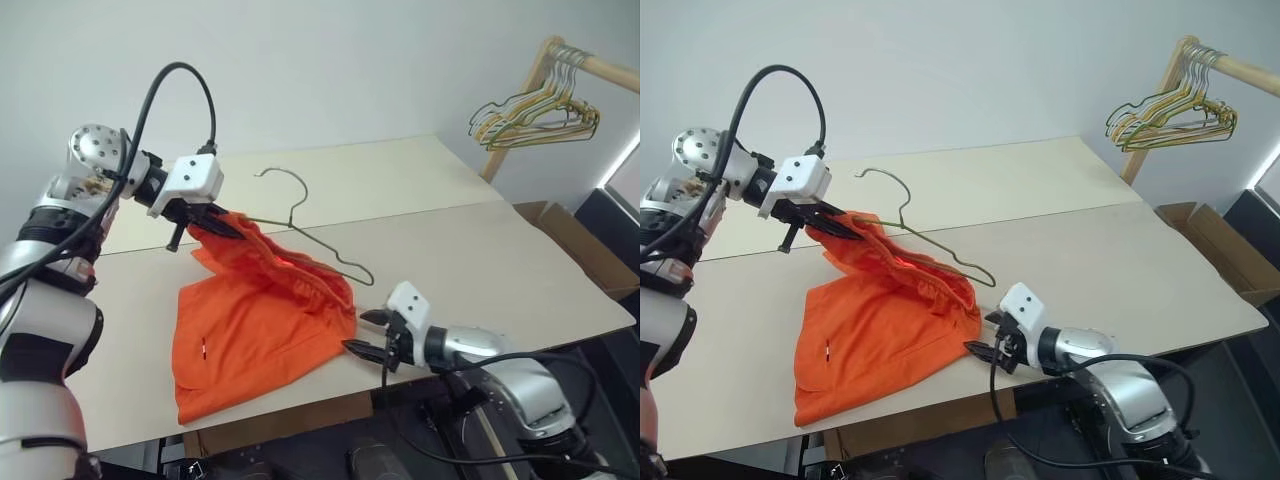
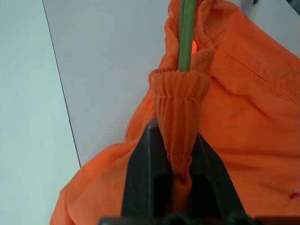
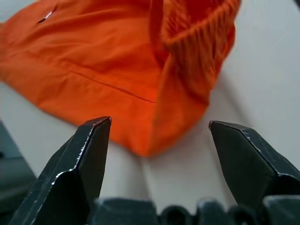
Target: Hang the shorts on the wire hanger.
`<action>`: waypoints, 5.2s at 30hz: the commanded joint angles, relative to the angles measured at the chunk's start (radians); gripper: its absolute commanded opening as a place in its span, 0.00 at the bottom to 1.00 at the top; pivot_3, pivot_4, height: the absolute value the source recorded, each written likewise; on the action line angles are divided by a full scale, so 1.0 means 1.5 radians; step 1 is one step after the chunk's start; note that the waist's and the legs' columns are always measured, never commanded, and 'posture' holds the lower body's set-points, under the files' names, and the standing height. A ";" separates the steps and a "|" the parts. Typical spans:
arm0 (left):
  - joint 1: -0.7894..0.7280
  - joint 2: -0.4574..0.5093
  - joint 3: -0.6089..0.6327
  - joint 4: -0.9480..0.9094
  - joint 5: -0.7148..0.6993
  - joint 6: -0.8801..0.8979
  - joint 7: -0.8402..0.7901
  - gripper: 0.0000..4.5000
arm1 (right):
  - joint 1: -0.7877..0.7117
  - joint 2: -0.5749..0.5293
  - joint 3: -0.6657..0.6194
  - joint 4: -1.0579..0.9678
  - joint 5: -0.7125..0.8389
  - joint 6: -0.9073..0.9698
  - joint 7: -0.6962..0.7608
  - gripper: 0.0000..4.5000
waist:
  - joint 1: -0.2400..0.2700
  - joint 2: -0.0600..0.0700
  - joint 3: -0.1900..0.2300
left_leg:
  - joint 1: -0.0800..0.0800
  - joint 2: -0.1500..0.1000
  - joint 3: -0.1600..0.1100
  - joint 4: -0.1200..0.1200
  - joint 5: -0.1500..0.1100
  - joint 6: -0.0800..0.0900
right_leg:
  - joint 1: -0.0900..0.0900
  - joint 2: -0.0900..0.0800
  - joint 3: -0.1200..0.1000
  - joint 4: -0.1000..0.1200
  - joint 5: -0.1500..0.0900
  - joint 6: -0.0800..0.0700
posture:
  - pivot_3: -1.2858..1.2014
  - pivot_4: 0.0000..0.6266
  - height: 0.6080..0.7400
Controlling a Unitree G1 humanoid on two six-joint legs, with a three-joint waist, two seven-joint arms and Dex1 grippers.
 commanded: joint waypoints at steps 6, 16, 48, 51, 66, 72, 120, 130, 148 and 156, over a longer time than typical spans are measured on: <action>0.001 0.016 0.032 -0.026 -0.016 0.009 -0.002 0.00 | -0.068 0.057 -0.017 0.070 0.000 0.002 -0.039 0.65 | 0.004 0.000 0.000 | 0.000 0.000 0.000 0.001 0.000 0.000 | 0.000 0.000 0.000 0.001 0.000 0.000 | 0.44 0.00 1.00; 0.015 0.043 0.024 -0.051 -0.061 0.018 -0.002 0.00 | -0.066 0.059 -0.064 0.099 0.034 0.028 -0.034 0.01 | 0.003 0.000 0.000 | 0.000 0.000 0.000 0.001 0.000 0.001 | 0.000 0.000 0.000 0.002 0.000 0.000 | 0.44 0.00 1.00; 0.032 0.110 -0.053 -0.052 -0.133 -0.059 -0.002 0.00 | -0.165 -0.082 -0.136 0.274 0.203 0.162 0.153 0.01 | 0.010 0.000 0.000 | 0.000 0.000 -0.001 0.002 -0.001 0.001 | 0.001 0.000 0.000 0.001 0.000 0.000 | 0.45 0.00 1.00; 0.029 0.076 -0.019 0.002 -0.077 -0.073 -0.002 0.00 | -0.164 -0.093 -0.136 0.268 0.201 0.159 0.160 0.01 | 0.013 0.000 0.000 | 0.000 0.000 0.000 0.002 -0.001 0.001 | 0.001 0.000 0.000 0.001 0.000 0.000 | 0.45 0.00 1.00; 0.060 -0.003 0.121 0.032 0.103 -0.155 -0.002 0.00 | -0.244 -0.207 -0.145 0.104 0.222 0.196 0.186 0.01 | 0.016 0.000 0.000 | -0.001 0.000 0.000 0.002 -0.001 0.001 | 0.001 0.000 0.000 0.001 0.000 0.000 | 0.44 0.00 1.00; 0.102 -0.028 0.185 -0.050 0.134 -0.140 0.025 0.00 | -0.316 -0.299 -0.069 0.024 0.172 0.177 0.230 0.01 | 0.017 0.000 0.000 | -0.001 0.000 0.000 0.003 -0.001 0.001 | 0.000 -0.001 -0.001 0.001 0.000 0.000 | 0.43 0.00 1.00; 0.255 -0.091 0.297 -0.304 0.177 0.010 0.097 0.00 | -0.351 -0.157 0.065 0.046 0.001 0.141 0.149 0.45 | 0.002 0.000 0.000 | -0.001 0.000 -0.001 0.002 -0.001 0.001 | 0.000 -0.001 -0.001 0.005 0.000 0.000 | 0.43 0.00 1.00; 0.274 -0.094 0.313 -0.303 0.169 0.025 0.106 0.00 | -0.356 -0.149 0.036 0.042 0.042 0.210 0.143 0.01 | -0.001 0.000 0.000 | -0.001 0.000 -0.001 0.002 -0.001 0.001 | 0.000 -0.001 -0.001 0.005 0.000 0.000 | 0.43 0.00 1.00; 0.202 -0.080 0.395 -0.138 0.175 0.012 0.193 0.90 | -0.321 -0.207 -0.153 0.038 0.178 0.320 0.138 0.00 | -0.001 0.000 0.000 | -0.001 -0.001 -0.002 0.002 -0.001 0.001 | 0.000 -0.002 -0.002 0.004 0.000 0.000 | 0.42 0.00 1.00; 0.210 -0.127 0.460 -0.182 0.131 0.044 0.276 0.99 | -0.304 -0.206 -0.277 0.106 0.167 0.445 0.010 0.00 | -0.002 0.000 0.000 | -0.001 -0.001 -0.002 0.002 -0.001 0.001 | 0.000 -0.003 -0.002 0.004 0.000 0.000 | 0.41 0.00 1.00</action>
